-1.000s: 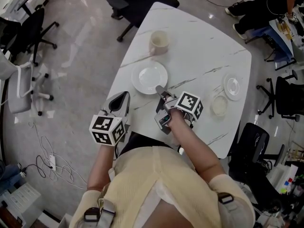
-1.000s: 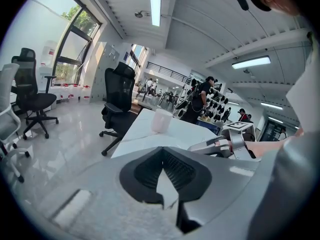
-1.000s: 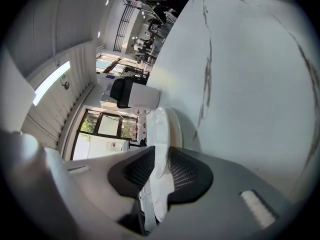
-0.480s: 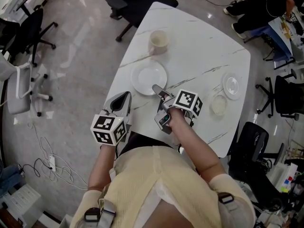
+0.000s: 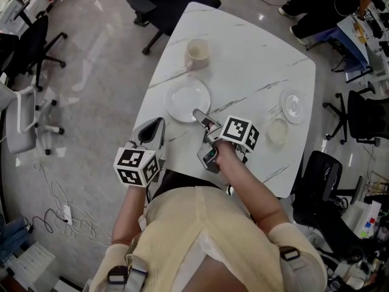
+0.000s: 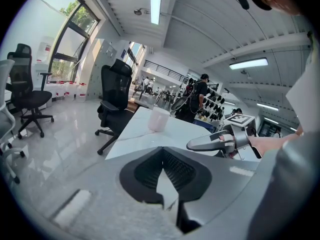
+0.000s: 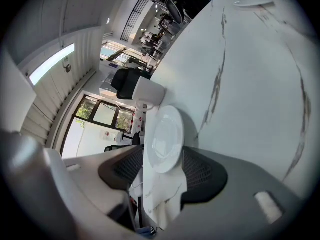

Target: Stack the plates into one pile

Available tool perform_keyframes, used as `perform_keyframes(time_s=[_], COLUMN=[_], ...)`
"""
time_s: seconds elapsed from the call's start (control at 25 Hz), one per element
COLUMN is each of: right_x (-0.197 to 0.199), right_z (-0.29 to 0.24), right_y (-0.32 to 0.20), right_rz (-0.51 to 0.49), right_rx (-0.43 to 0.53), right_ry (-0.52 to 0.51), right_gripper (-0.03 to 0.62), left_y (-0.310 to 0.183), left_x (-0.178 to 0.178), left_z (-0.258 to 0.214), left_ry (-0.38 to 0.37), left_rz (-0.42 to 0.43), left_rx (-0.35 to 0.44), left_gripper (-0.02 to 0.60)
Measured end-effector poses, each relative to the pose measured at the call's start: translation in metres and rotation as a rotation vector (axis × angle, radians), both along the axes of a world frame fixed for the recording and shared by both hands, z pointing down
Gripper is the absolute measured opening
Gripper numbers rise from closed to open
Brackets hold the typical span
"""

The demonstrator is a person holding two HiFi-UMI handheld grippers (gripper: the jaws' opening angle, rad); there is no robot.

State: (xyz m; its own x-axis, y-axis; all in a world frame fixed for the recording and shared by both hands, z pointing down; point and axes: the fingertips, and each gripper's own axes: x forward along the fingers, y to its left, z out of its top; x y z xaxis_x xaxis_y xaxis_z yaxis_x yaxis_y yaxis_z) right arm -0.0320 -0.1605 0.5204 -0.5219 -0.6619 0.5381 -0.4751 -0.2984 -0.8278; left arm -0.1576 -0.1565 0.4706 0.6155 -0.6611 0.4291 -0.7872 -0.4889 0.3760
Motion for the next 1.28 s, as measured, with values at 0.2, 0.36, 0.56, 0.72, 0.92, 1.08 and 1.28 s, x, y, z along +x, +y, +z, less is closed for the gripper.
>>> perform_keyframes(time_s=[0.2,0.36,0.56,0.72,0.92,1.08,1.28], right_x=[0.001,0.006,0.025,0.054,0.108,0.151,0.216], right_z=[-0.020,-0.044,-0.076,-0.099,-0.109,-0.109,-0.110], right_y=[0.002,0.001,0.011,0.023,0.041,0.058,0.085], right_rz=[-0.010,-0.019,0.020,0.056,0.159,0.228,0.286], right_rx=[0.066,0.168,0.267,0.334,0.349,0.341,0.324], right_ry=[0.044,0.127,0.205,0.274,0.294,0.302,0.324], right_gripper=[0.238,0.236,0.216,0.190,0.175,0.170,0.167], left_y=[-0.008,-0.017,-0.022,-0.025,-0.018,-0.008,0.012], left_x=[0.007,0.018,0.042,0.065,0.101,0.129,0.179], left_z=[-0.005,-0.012,-0.025,-0.034,-0.041,-0.041,-0.047], left_ry=[0.001,0.007,0.006,0.026,0.038,0.048,0.049], left_rz=[0.039,0.100,0.198,0.240,0.304,0.332,0.366], left_rx=[0.008,0.022,0.048,0.058,0.048,0.028,0.025], left_gripper=[0.005,0.005,0.005,0.005,0.005,0.005,0.005])
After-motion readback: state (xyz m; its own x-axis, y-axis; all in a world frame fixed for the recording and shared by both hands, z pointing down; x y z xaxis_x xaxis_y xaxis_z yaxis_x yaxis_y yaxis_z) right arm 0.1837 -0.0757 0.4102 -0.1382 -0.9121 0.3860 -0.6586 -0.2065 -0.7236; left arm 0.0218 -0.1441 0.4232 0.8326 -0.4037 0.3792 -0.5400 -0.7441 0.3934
